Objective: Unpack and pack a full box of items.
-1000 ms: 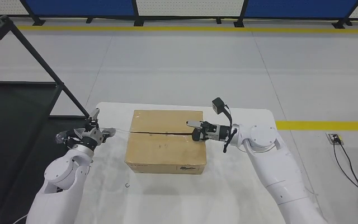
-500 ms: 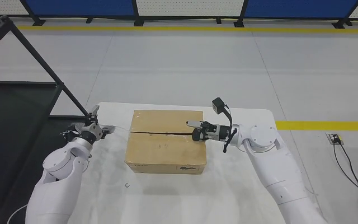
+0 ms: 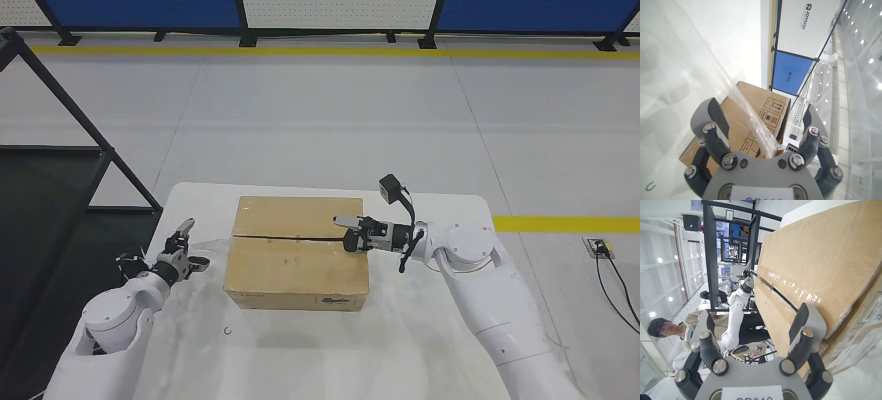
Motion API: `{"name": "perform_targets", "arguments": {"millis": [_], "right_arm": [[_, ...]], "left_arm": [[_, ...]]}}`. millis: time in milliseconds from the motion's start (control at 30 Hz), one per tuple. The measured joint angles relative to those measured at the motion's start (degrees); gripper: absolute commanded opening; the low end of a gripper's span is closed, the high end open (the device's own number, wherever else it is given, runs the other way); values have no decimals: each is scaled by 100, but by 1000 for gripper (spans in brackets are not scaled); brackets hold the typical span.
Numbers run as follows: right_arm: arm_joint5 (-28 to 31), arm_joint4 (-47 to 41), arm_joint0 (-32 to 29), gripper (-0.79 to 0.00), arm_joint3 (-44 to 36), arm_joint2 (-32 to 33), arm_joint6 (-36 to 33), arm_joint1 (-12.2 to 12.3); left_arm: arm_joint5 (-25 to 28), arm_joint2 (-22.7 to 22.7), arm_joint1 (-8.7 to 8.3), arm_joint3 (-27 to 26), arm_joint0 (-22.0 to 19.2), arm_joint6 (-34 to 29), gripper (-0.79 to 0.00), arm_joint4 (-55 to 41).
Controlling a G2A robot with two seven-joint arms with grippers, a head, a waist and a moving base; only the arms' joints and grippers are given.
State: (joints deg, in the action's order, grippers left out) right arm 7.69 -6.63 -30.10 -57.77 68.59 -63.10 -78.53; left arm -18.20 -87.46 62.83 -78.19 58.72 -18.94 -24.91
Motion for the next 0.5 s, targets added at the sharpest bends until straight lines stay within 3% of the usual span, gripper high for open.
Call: {"name": "perform_targets", "arguments": {"millis": [300,500], "right_arm": [[0,0,0,0,0,0,0,0],[0,0,0,0,0,0,0,0]], "left_arm": [[-112,-79,-34,-374,251,-202,0,90],[-123,132,-3,64,-196,-333,0,91]]}}
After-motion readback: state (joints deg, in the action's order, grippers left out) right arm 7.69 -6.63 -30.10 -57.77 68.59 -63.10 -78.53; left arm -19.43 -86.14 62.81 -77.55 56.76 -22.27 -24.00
